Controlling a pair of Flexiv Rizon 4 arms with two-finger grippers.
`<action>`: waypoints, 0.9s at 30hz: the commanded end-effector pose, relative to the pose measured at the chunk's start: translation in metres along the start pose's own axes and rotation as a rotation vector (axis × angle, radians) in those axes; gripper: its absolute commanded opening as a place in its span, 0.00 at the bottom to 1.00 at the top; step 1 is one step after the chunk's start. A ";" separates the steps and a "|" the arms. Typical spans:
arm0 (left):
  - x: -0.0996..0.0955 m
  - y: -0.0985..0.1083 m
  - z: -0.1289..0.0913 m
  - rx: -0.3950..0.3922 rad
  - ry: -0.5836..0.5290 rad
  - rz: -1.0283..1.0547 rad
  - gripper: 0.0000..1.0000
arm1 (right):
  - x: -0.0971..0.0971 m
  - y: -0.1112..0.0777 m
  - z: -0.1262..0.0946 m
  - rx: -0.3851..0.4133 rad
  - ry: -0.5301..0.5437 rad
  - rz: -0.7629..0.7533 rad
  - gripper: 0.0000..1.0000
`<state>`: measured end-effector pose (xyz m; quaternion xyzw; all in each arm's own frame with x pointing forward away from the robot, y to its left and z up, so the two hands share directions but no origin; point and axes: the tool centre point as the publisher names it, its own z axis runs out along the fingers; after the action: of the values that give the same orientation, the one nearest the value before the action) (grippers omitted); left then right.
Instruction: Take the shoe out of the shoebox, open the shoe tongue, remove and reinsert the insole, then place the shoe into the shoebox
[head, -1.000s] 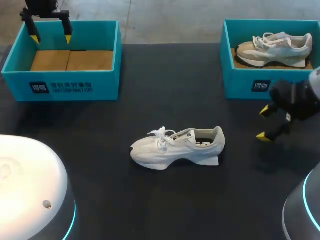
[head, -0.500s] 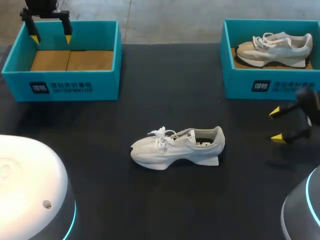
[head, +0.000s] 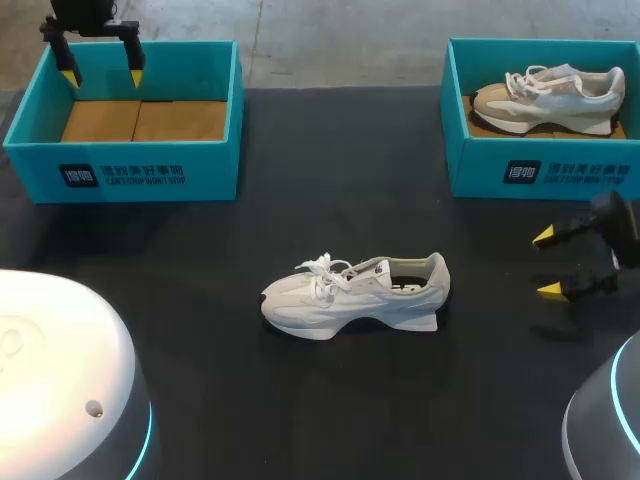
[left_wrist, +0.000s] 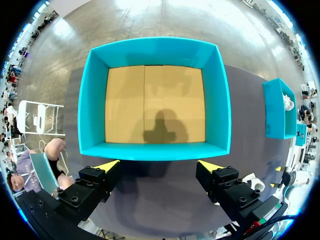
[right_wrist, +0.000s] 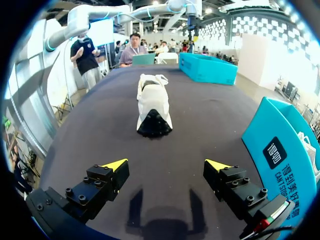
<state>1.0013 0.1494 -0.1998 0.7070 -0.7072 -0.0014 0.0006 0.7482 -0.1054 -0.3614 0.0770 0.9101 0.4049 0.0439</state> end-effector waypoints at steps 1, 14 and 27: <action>0.000 0.000 0.000 0.001 0.001 0.000 1.00 | -0.002 -0.001 0.002 0.000 0.002 -0.001 1.00; 0.000 0.000 0.000 0.001 0.001 0.000 1.00 | -0.002 -0.001 0.002 0.000 0.002 -0.001 1.00; 0.000 0.000 0.000 0.001 0.001 0.000 1.00 | 0.003 0.000 0.009 -0.032 -0.006 0.000 1.00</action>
<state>1.0013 0.1494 -0.1998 0.7069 -0.7073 -0.0014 0.0006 0.7505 -0.1021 -0.3614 0.0763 0.9051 0.4163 0.0420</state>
